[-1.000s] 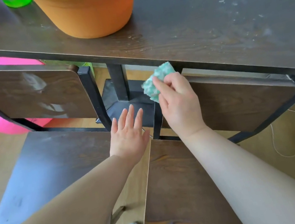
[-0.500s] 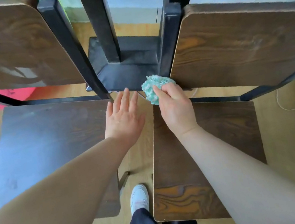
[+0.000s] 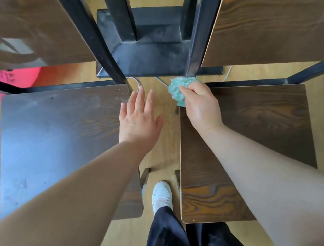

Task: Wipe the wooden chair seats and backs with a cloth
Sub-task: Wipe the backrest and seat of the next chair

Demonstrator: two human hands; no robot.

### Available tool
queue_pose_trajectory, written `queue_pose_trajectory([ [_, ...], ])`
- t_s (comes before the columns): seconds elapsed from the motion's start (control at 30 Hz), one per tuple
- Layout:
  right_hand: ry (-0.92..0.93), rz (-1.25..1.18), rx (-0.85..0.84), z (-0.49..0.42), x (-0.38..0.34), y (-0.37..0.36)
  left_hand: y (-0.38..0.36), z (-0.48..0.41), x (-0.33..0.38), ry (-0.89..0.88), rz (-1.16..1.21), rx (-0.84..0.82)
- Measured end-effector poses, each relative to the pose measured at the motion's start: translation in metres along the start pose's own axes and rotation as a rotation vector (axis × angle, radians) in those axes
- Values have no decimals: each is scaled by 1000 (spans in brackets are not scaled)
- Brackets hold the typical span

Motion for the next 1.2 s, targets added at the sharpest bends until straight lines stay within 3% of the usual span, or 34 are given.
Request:
queue_pose_trajectory([
  [0.27,77,-159,301,28,-25,125,63,14,52,-78,79,111],
  [0.57,89,-150,659,18,-26,271,91,22,89,-116,75,173],
  [0.93,143,-66,572,-17,-27,236,68,18,92,-145,23,133],
  [1.2,81,-132,669,-19,-26,212,57,12,82,-125,34,103],
])
Point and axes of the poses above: each hand's wrist, its own z-axis away from the middle knuckle, its own y-axis out of the back of the hand, x = y × z, the point moved 6 cm from there along -z, towards the middle knuckle, and after that the axes turned 12 degrees about z, right-handed, at the moved point
